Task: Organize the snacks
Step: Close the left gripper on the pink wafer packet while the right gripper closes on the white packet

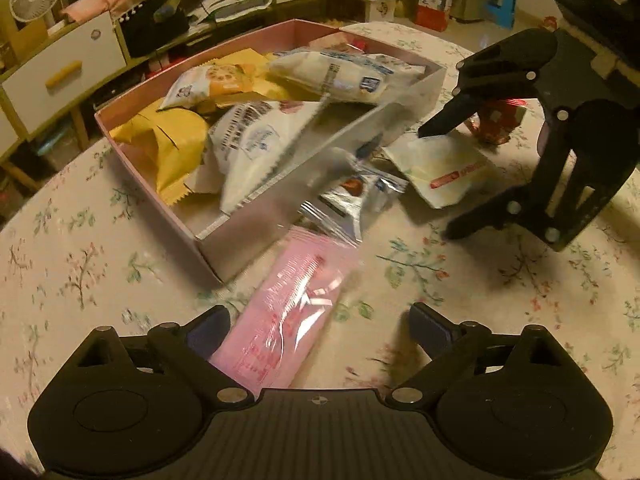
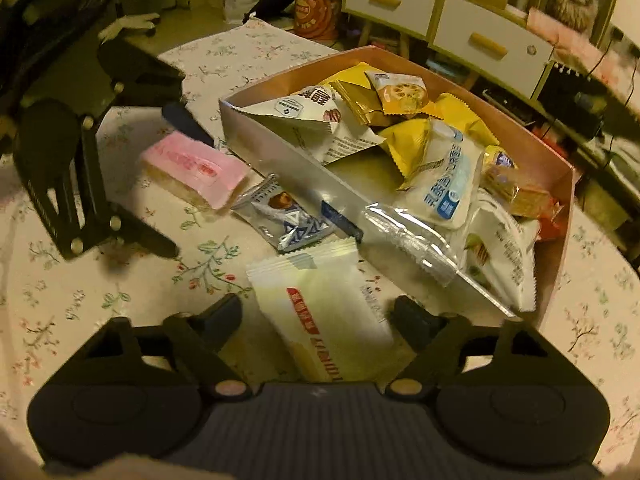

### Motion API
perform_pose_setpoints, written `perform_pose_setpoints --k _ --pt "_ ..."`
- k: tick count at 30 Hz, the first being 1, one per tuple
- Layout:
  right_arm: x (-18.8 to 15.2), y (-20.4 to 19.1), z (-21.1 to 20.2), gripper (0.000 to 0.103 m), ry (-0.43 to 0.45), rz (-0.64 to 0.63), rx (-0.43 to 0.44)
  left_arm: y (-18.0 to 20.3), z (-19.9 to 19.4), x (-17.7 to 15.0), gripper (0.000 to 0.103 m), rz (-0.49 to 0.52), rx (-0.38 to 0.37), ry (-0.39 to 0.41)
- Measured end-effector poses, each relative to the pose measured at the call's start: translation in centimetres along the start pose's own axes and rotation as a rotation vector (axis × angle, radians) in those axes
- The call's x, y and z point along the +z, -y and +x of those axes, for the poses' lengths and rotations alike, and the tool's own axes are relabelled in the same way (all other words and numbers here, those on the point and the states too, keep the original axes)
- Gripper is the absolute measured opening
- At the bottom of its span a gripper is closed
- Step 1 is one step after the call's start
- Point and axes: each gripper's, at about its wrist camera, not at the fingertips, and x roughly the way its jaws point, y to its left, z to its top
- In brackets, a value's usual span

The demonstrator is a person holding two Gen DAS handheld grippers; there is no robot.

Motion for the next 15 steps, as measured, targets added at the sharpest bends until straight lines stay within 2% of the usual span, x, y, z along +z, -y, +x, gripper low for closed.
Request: perform_pose_setpoints --k 4,9,15 --pt "-0.5 -0.6 -0.5 0.06 0.016 0.03 -0.002 2.4 -0.5 -0.4 0.092 -0.007 0.03 -0.002" --pt "-0.7 -1.6 -1.0 0.05 0.021 0.037 -0.024 4.3 -1.2 -0.8 0.09 -0.042 0.093 -0.005" --pt "-1.4 -2.9 -1.7 0.047 0.006 0.053 -0.043 4.8 -1.5 -1.1 0.089 -0.152 0.151 0.001"
